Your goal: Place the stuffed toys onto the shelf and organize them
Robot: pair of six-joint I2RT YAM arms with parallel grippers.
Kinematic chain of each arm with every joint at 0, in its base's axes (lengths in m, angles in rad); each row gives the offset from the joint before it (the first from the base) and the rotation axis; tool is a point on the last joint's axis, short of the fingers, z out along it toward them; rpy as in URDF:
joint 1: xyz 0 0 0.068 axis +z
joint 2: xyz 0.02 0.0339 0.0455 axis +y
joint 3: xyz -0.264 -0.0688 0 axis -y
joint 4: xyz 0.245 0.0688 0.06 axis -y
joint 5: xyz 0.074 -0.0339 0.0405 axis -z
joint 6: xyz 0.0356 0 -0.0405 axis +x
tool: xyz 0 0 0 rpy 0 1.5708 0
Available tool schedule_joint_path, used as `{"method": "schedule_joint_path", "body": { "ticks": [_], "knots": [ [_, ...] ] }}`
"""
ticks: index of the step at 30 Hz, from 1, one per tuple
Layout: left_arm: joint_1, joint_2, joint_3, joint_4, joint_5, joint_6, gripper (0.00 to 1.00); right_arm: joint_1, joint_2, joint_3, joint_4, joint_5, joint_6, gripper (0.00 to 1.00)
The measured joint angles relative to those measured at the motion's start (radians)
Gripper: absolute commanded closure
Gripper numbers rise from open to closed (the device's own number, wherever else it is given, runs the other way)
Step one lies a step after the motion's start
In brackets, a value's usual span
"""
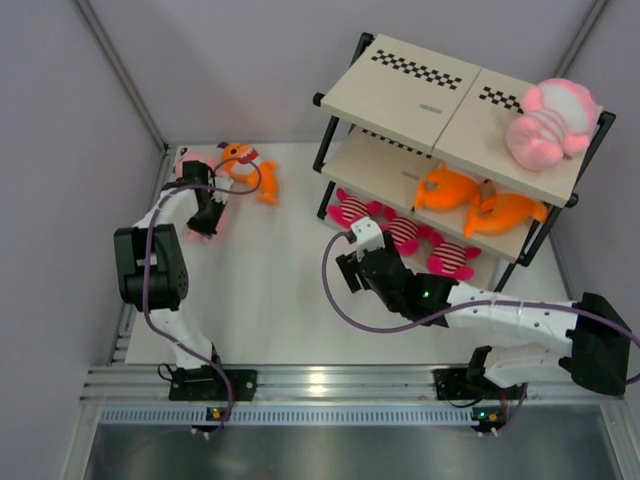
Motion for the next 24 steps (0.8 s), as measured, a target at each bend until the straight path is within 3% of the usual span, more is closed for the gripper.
{"method": "schedule_joint_path", "body": {
  "ticks": [11, 16, 24],
  "knots": [
    [-0.003, -0.639, -0.193, -0.232, 0.309, 0.132, 1.0, 0.0, -0.013, 0.091, 0.108, -0.248, -0.169, 0.19],
    [-0.019, -0.793, -0.206, -0.395, 0.432, 0.21, 1.0, 0.0, 0.065, 0.29, 0.115, -0.459, -0.242, 0.2],
    [-0.029, -0.981, -0.213, -0.572, 0.516, 0.3, 1.0, 0.0, 0.234, 0.522, 0.145, -0.774, -0.262, 0.12]
  ]
}}
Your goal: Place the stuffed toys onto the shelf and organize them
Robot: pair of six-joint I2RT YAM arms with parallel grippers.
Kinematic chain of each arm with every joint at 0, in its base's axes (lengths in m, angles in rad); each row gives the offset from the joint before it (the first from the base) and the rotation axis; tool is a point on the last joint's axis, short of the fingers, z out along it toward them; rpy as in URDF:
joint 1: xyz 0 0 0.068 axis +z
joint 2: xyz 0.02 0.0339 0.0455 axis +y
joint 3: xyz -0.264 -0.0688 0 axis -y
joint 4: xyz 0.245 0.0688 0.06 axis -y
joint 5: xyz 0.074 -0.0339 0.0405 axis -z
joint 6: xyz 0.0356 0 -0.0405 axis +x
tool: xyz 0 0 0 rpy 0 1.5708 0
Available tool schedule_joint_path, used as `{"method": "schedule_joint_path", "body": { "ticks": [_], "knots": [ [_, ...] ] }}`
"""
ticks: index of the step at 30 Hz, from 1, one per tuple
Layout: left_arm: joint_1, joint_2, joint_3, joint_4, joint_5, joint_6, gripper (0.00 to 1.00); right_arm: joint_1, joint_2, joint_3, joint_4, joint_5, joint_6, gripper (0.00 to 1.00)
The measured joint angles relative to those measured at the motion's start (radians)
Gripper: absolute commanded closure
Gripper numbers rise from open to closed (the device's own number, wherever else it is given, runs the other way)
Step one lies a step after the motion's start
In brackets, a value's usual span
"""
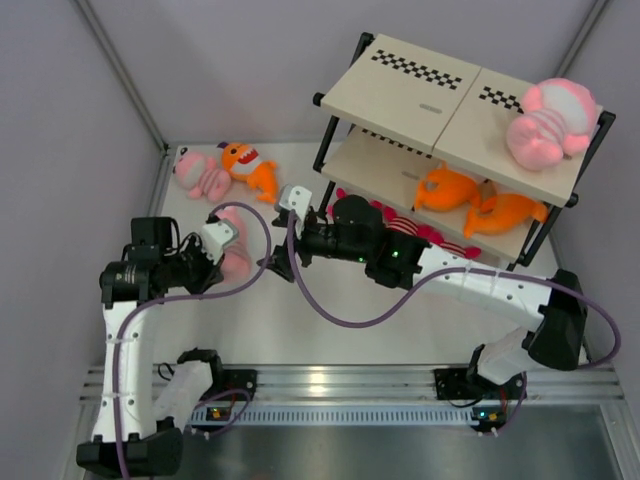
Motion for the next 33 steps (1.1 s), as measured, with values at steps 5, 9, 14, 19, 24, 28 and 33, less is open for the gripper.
{"method": "schedule_joint_path", "body": {
  "ticks": [5, 9, 14, 19, 24, 28, 33],
  "knots": [
    [0.0, -0.07, 0.0, -0.048, 0.021, 0.005, 1.0, 0.0, 0.076, 0.002, 0.035, -0.151, 0.037, 0.09],
    [0.0, -0.097, 0.0, -0.069, 0.047, 0.005, 1.0, 0.012, 0.129, 0.002, 0.082, -0.188, 0.058, 0.1],
    [0.0, -0.101, 0.0, -0.08, 0.071, 0.002, 1.0, 0.048, 0.183, 0.003, 0.177, -0.17, 0.074, 0.11],
    [0.0, -0.101, 0.0, -0.082, 0.074, -0.003, 1.0, 0.056, 0.264, 0.038, 0.218, -0.154, 0.084, 0.24],
    [-0.001, -0.101, 0.011, -0.091, 0.075, -0.015, 1.0, 0.056, 0.297, 0.068, 0.222, -0.139, 0.083, 0.95],
    [-0.001, -0.098, 0.06, -0.106, 0.06, -0.038, 0.85, 0.057, 0.298, 0.069, 0.24, -0.132, 0.091, 1.0],
    [-0.001, -0.077, 0.158, -0.12, -0.012, -0.12, 0.26, 0.058, 0.277, 0.069, 0.209, -0.078, 0.064, 1.0]
  ]
}}
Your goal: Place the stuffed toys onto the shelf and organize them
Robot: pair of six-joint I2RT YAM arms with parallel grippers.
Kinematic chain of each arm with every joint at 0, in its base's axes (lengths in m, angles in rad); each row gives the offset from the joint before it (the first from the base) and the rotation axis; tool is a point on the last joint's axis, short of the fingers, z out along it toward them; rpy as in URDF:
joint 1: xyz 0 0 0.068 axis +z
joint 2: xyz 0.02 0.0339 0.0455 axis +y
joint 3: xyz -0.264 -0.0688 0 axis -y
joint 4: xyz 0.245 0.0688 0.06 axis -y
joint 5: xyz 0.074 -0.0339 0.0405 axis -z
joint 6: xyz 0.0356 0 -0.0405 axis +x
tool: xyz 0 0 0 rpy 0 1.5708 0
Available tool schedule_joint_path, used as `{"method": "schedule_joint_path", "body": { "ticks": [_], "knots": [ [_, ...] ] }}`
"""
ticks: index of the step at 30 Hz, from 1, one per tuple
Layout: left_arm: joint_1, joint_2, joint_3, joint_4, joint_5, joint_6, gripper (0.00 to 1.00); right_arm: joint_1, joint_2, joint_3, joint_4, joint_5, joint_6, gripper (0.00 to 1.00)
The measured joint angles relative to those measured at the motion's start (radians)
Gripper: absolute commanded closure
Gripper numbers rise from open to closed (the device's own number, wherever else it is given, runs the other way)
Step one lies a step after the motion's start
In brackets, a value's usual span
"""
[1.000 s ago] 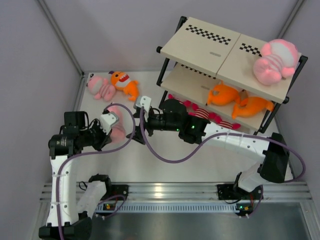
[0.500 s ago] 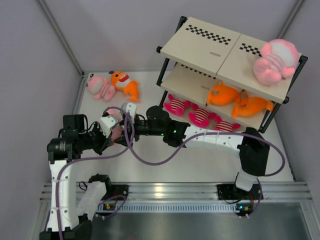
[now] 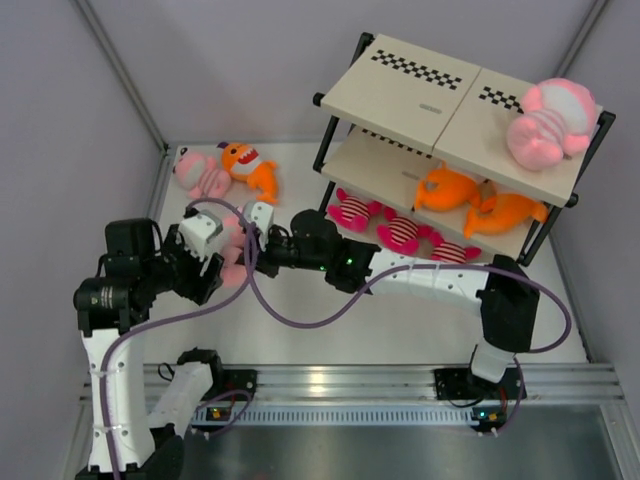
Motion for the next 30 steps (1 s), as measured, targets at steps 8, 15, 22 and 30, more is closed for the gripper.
{"method": "schedule_joint_path", "body": {
  "ticks": [8, 15, 22, 30],
  "knots": [
    [-0.001, 0.02, 0.27, -0.007, -0.215, -0.134, 0.02, -0.024, -0.055, 0.145, -0.211, 0.168, -0.09, 1.0],
    [-0.006, 0.02, 0.381, -0.008, -0.299, -0.167, 0.02, -0.146, -0.115, 0.427, -0.256, 0.307, -0.144, 1.0],
    [-0.007, 0.023, 0.332, -0.008, -0.296, -0.167, 0.02, -0.29, -0.196, 0.509, -0.203, 0.493, -0.2, 1.0],
    [-0.008, 0.022, 0.301, -0.01, -0.277, -0.167, 0.02, -0.489, -0.322, 0.33, -0.175, 0.651, -0.148, 1.0]
  ]
}}
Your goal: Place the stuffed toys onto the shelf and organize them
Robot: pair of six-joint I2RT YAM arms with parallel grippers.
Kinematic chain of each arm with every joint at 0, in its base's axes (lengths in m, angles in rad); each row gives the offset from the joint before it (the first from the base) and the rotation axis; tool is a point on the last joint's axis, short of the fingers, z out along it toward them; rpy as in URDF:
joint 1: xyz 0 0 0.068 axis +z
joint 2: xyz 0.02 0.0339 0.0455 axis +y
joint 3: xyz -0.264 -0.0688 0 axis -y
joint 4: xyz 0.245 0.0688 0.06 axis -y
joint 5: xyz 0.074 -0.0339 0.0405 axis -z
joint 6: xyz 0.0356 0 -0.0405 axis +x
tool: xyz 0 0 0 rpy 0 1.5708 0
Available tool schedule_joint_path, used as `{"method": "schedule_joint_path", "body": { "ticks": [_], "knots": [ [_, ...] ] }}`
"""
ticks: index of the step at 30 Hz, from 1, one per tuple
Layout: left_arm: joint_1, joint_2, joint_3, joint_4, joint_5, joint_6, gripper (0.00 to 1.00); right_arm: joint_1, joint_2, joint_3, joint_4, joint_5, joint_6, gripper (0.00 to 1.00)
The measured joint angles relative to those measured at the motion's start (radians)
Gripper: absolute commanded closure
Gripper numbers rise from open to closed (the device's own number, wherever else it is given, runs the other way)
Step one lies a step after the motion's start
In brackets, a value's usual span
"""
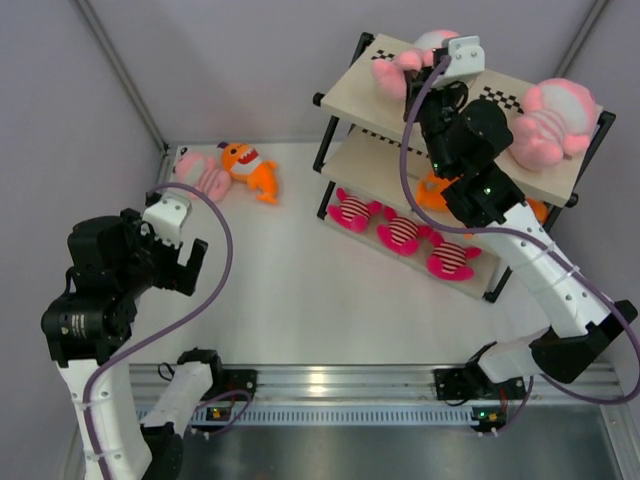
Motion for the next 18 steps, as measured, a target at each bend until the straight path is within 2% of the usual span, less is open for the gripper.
{"method": "schedule_joint_path", "body": {
  "ticks": [4, 9, 18],
  "knots": [
    [0.0, 0.0, -0.002, 0.0, 0.011, 0.0, 0.02, -0.069, -0.056, -0.112, -0.004, 0.011, 0.075, 1.0],
    [0.0, 0.0, -0.002, 0.0, 0.016, 0.0, 0.02, -0.092, -0.093, -0.184, -0.002, 0.013, 0.13, 0.99],
    [0.0, 0.0, -0.048, 0.0, 0.032, 0.001, 0.01, -0.108, -0.198, -0.262, -0.024, -0.001, 0.227, 0.66]
  ]
}}
